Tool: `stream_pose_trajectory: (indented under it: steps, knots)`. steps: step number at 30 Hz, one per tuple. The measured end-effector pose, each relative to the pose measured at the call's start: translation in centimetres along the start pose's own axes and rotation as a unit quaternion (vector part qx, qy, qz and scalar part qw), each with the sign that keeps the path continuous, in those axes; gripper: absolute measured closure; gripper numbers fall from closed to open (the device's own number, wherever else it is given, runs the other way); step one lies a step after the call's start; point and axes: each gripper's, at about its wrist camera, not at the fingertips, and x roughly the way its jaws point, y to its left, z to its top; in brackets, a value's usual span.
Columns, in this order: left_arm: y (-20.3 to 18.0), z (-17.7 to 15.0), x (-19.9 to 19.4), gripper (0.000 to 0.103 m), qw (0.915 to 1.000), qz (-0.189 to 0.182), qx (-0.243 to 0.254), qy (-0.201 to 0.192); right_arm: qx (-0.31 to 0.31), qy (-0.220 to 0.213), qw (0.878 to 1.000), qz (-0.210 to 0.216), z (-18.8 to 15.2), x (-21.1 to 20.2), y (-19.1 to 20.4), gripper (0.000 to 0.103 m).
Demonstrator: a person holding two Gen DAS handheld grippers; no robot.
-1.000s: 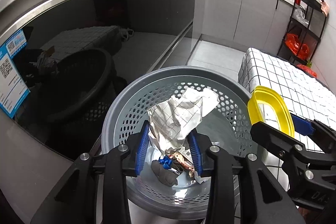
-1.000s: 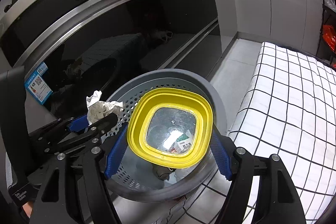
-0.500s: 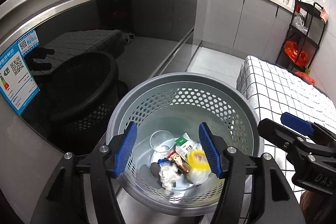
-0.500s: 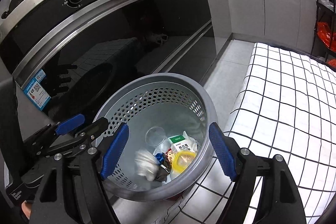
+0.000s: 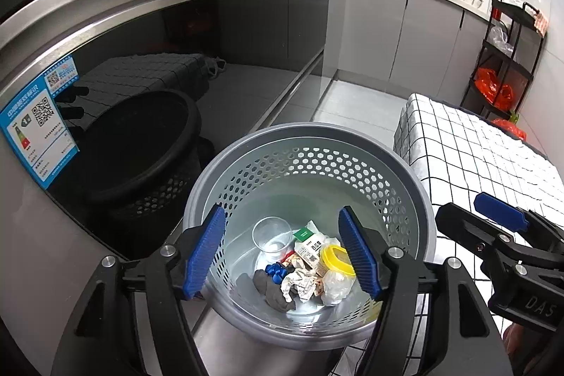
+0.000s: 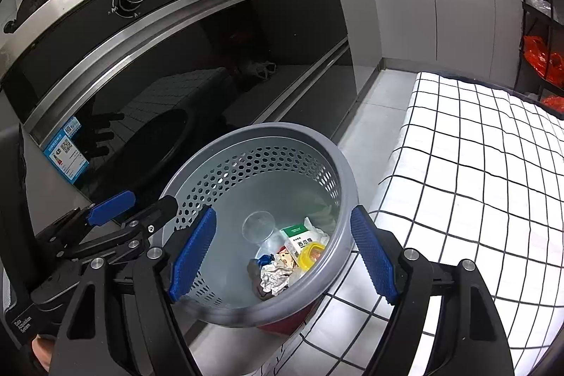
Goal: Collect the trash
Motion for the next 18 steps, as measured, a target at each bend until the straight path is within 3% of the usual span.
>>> stream_pose_trajectory:
  steps: [14, 18]
  knots:
    - [0.3, -0.1, -1.7, 0.022, 0.9998, 0.008, 0.004, -0.016, 0.012, -0.007, 1.000, -0.008, -0.8, -1.4, 0.1, 0.028]
    - [0.4, -0.1, -2.2, 0.013, 0.9997, 0.011, 0.003, -0.022, 0.011, -0.011, 1.000, -0.010, -0.8, -1.9, 0.2, 0.026]
